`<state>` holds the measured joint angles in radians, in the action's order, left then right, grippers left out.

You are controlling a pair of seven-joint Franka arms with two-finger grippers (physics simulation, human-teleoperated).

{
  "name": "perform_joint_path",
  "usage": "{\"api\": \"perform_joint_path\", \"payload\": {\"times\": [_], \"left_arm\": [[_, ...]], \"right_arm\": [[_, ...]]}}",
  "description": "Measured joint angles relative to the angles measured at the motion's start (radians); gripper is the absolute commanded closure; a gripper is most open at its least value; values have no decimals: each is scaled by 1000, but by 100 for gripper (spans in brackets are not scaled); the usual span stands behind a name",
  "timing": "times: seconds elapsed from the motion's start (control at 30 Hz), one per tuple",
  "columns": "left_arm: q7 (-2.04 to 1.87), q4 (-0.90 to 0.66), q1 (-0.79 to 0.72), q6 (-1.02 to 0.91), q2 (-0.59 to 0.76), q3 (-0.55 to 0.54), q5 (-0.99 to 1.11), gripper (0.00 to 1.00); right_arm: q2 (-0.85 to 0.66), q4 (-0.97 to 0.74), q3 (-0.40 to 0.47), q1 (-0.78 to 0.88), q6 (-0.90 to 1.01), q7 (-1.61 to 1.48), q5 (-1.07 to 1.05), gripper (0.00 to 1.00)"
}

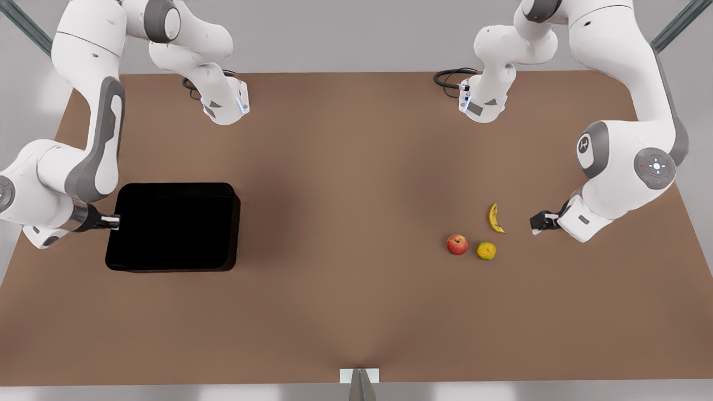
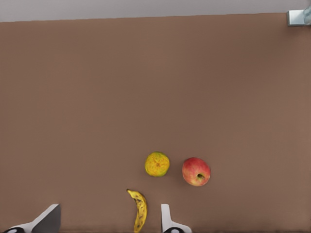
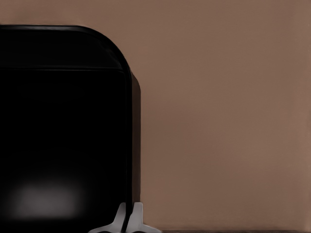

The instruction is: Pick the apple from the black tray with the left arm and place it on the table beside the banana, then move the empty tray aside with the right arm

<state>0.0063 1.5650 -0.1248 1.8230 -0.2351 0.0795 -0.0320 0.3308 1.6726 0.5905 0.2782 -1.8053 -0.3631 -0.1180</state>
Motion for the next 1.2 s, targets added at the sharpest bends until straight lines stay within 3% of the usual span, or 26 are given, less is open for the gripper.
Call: {"api": "perform_joint_path", "payload": {"times": [0.27, 0.3, 0.33, 0.37, 0.4, 0.43, 0.57, 0.67, 0.73, 0.83, 1.2], "left_arm": [[4, -29, 1, -10, -14, 1, 3, 0], [4, -29, 1, -11, -14, 1, 3, 0], [5, -29, 1, -11, -14, 1, 3, 0], [5, -29, 0, -12, -14, 1, 3, 0], [5, -29, 0, -12, -14, 1, 3, 0], [5, -29, 1, -12, -14, 1, 3, 0], [6, -29, 1, -14, -14, 0, 4, 0], [6, -29, 1, -14, -14, 0, 4, 0], [6, -29, 0, -14, -14, 0, 4, 0], [6, -29, 1, -15, -14, 0, 4, 0], [6, -29, 1, -15, -14, 2, 3, 0]], "right_arm": [[205, -66, 50, -37, 13, -187, -17, 99], [224, -74, 51, -42, 13, -205, -25, 92], [239, -79, 51, -46, 12, -222, -32, 74], [246, -84, 52, -48, 11, -237, -35, 33], [250, -90, 52, -49, 10, -251, -37, 6], [251, -97, 51, -49, 8, -264, -38, 0], [208, -264, 16, -44, 73, -289, -70, 0], [131, -450, -198, -50, 193, -255, -99, 0], [109, -500, -269, 0, 239, -214, -97, 0], [133, -516, -294, 90, 260, -118, -66, 0], [191, -515, -292, 85, 234, 123, 29, 0]]}}
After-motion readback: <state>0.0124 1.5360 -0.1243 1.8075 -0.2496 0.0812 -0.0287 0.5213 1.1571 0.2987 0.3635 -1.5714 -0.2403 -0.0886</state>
